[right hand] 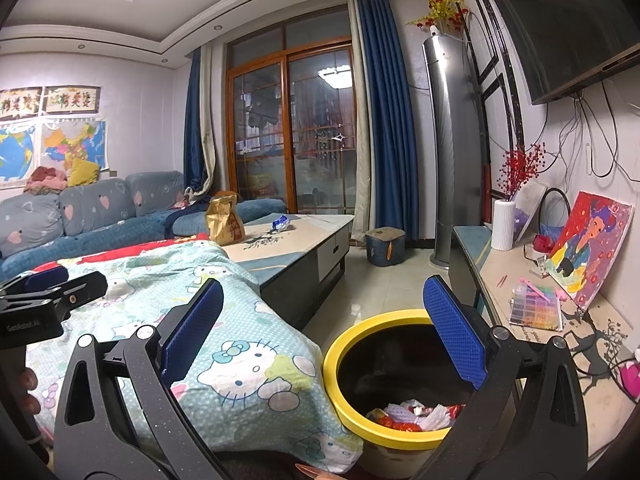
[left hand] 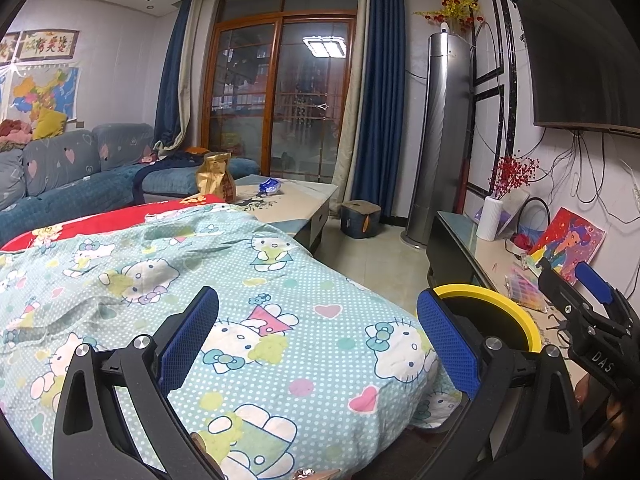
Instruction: Collect trash
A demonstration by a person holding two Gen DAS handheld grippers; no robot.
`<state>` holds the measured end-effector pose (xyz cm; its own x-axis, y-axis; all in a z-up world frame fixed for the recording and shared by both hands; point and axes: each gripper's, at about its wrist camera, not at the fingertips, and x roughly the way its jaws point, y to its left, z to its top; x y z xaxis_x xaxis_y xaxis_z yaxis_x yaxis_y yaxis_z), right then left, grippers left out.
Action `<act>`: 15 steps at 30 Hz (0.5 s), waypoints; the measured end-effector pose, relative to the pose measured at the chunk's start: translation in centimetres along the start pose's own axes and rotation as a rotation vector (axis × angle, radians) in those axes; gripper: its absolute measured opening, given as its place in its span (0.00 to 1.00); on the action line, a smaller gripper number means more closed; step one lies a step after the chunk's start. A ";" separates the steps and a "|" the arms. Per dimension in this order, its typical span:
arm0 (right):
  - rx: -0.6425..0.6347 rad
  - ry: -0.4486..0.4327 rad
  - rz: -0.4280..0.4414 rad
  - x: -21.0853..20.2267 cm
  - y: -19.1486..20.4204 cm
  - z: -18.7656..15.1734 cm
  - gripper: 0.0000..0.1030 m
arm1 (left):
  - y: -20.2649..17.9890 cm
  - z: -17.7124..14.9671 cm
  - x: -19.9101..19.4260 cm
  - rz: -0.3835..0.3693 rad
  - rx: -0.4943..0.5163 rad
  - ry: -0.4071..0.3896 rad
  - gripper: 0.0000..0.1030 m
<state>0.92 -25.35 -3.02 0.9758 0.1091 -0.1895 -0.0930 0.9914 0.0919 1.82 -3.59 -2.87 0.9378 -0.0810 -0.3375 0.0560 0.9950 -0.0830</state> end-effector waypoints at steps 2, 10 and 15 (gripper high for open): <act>0.002 0.012 0.006 0.1 0.2 -0.2 0.90 | 0.1 0.0 0.1 -0.002 -0.002 0.006 0.94; -0.015 0.091 0.061 1.4 3.0 0.4 0.90 | 3.5 -1.0 1.0 0.049 -0.087 0.149 0.94; -0.066 0.164 0.338 3.4 12.0 2.1 0.90 | 14.3 -2.8 -2.1 0.288 -0.175 0.231 0.94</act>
<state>3.51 -13.24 -0.55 0.8439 0.4352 -0.3136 -0.4215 0.8996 0.1141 -0.32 10.67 -5.95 0.8037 0.1683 -0.5708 -0.2754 0.9555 -0.1060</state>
